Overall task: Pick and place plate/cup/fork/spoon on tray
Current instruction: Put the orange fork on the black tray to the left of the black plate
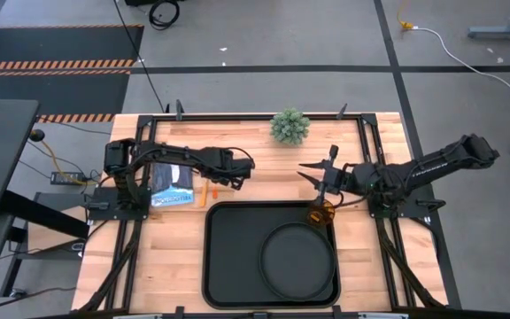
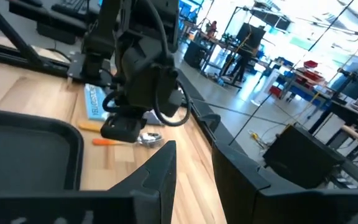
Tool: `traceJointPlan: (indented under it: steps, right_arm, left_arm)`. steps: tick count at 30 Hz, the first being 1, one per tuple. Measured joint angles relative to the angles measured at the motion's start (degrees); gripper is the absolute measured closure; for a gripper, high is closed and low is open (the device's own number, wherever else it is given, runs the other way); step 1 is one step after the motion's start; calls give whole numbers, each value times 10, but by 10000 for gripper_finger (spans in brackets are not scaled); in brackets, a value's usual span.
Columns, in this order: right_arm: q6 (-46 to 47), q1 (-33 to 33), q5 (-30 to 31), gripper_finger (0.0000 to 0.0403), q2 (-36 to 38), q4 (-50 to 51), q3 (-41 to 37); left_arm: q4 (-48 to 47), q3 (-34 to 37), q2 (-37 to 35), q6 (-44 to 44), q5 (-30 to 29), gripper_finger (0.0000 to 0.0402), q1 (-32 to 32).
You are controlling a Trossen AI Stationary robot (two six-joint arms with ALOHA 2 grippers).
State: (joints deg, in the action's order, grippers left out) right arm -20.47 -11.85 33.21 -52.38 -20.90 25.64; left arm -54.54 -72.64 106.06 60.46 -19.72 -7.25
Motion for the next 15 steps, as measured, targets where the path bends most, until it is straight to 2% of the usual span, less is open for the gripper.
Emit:
traceJointPlan:
  steps: [2, 6, 15]
  right_arm:
    - [4, -8, 15, 293, 0, 0, -3]
    - [15, -25, 24, 293, -1, 2, -7]
    - [15, -43, 33, 293, -1, 0, -7]
  left_arm:
    - [6, 0, 0, 8, -7, 286, 0]
    - [80, 25, 0, 19, -19, 286, 17]
    - [67, 56, -1, 64, -19, 286, 29]
